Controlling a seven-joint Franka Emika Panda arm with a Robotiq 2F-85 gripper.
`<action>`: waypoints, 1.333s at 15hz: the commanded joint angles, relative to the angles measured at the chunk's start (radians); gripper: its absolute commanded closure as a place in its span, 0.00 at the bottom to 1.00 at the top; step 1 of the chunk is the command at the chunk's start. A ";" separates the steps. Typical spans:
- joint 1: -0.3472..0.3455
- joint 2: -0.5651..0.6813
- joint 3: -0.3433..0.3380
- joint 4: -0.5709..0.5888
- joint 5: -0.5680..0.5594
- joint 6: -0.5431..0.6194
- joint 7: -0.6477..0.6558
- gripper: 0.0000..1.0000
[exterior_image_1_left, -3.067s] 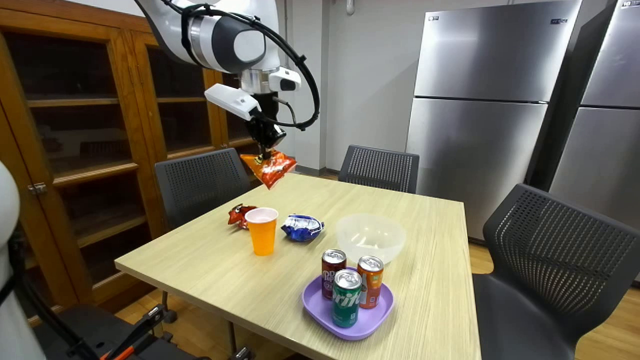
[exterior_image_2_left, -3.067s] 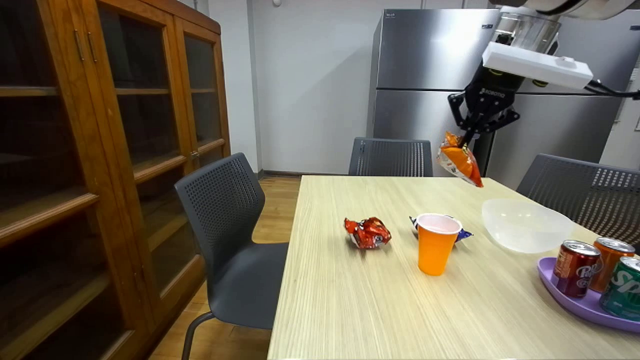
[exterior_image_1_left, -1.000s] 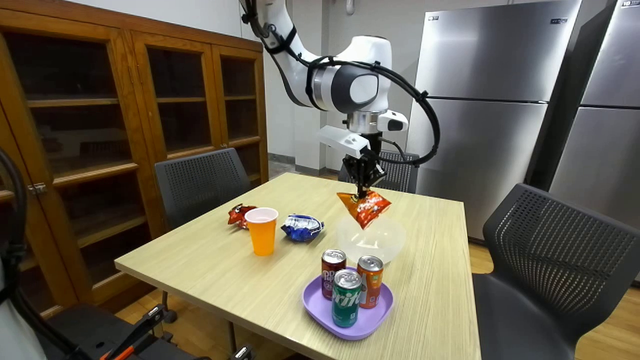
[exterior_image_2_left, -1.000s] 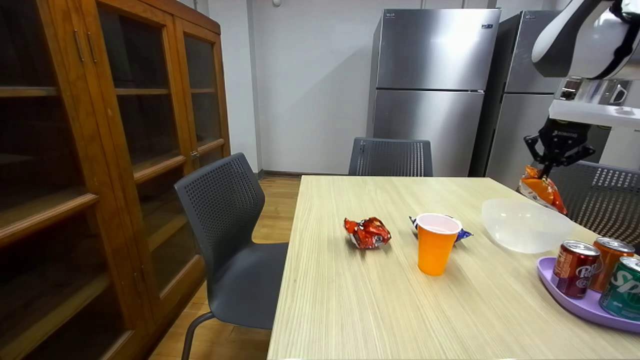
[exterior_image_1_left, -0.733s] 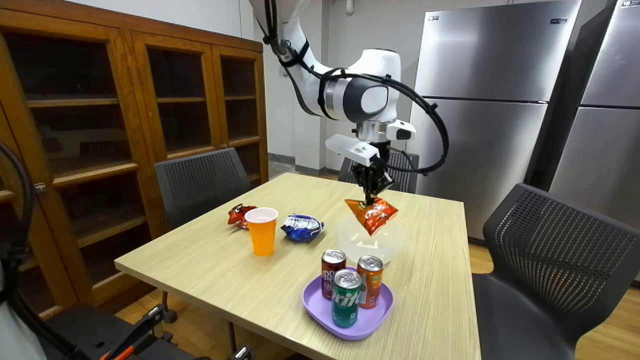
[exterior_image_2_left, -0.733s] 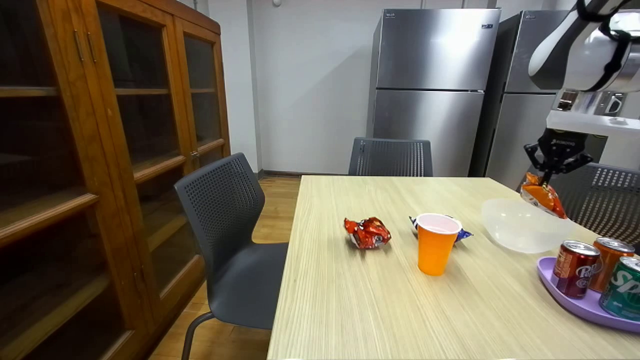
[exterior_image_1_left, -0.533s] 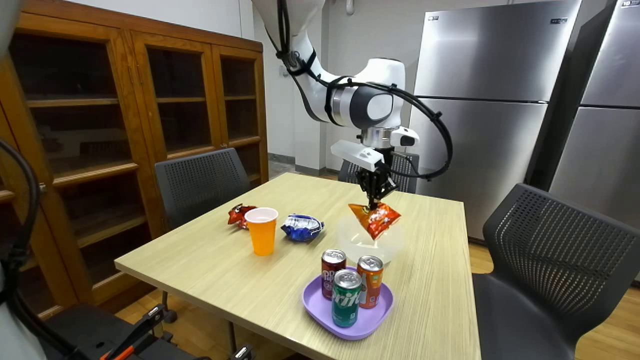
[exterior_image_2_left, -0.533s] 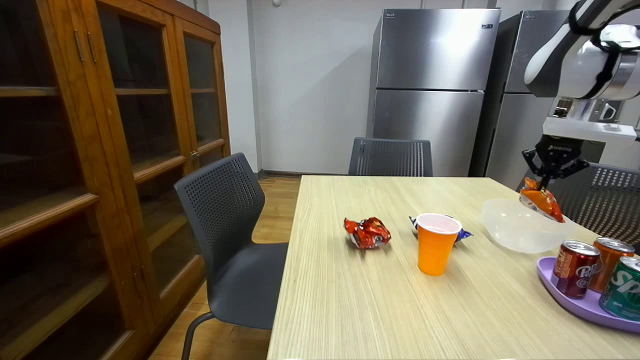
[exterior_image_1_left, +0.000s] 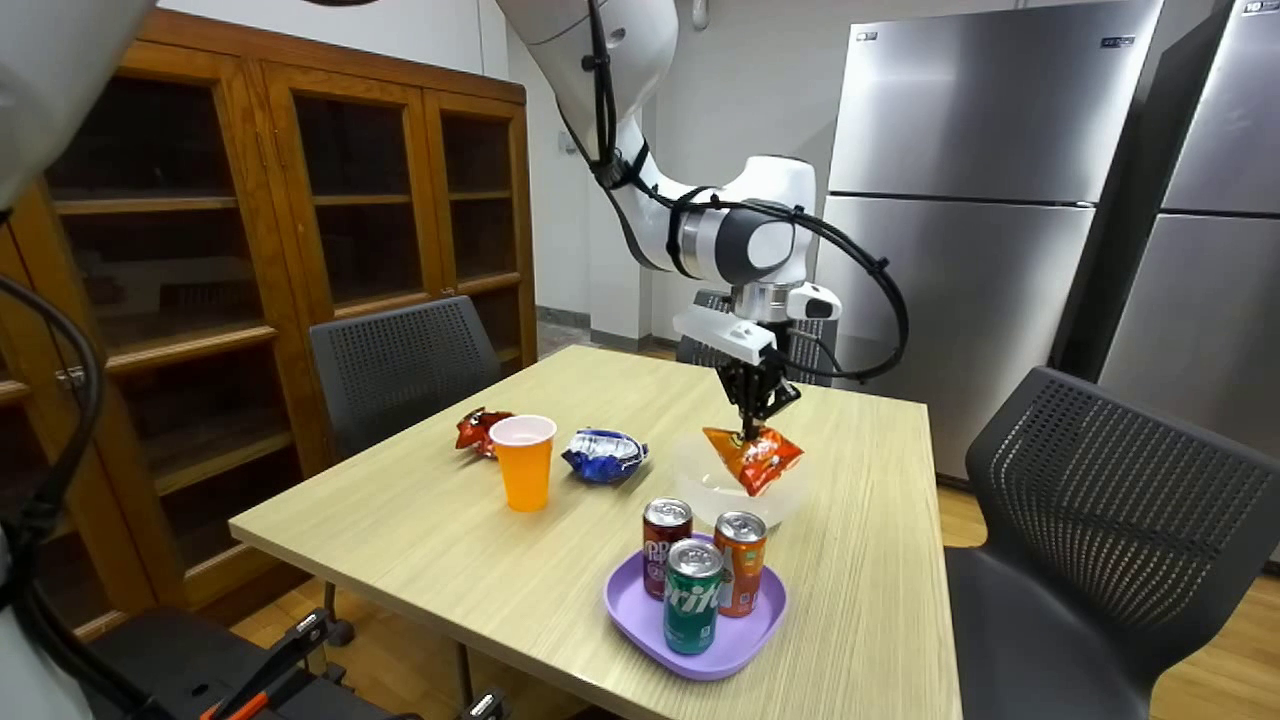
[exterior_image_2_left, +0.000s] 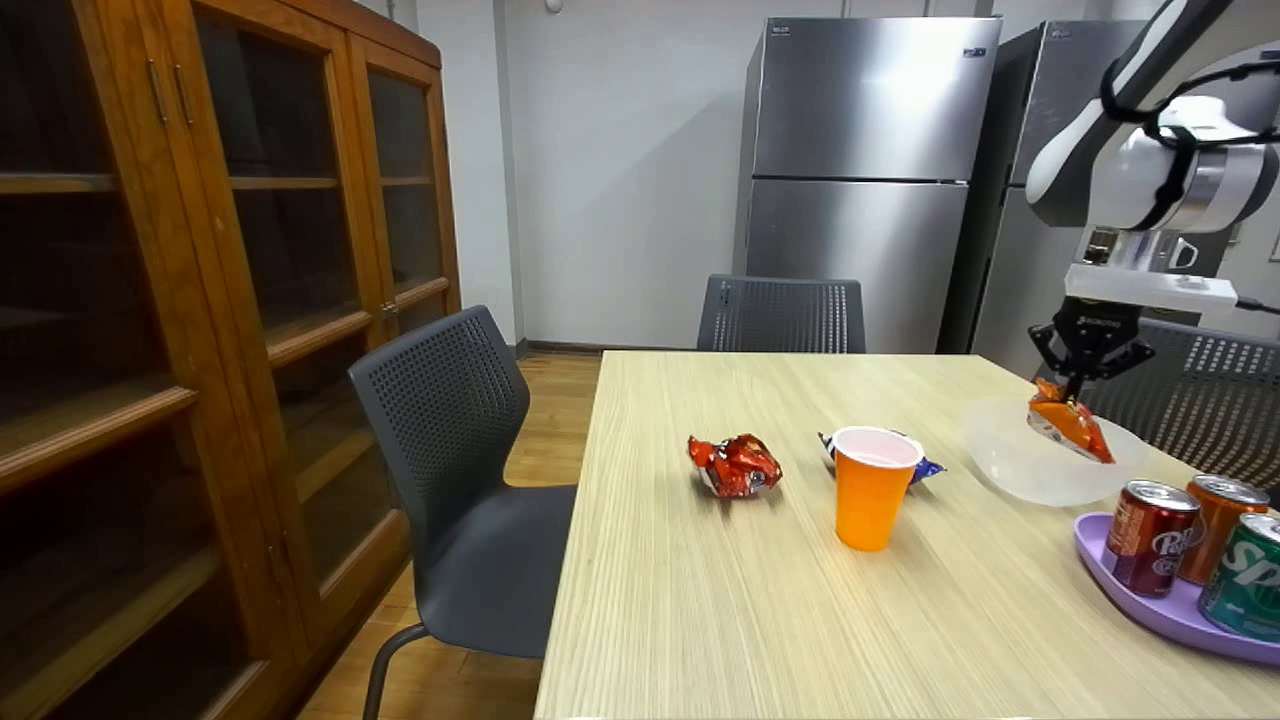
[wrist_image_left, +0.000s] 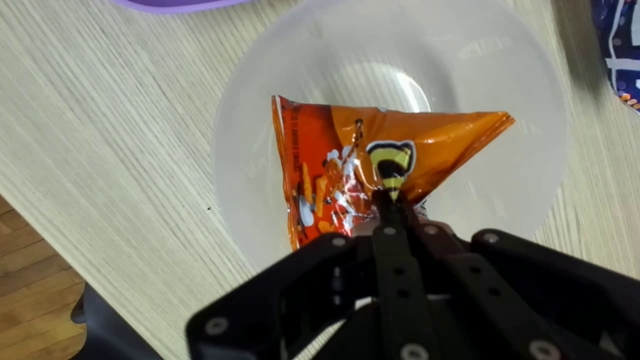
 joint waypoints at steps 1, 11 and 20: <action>-0.025 0.057 0.014 0.083 -0.019 -0.066 0.013 1.00; -0.033 0.130 0.017 0.142 -0.020 -0.110 0.013 1.00; -0.052 0.077 0.018 0.104 -0.008 -0.102 -0.002 0.30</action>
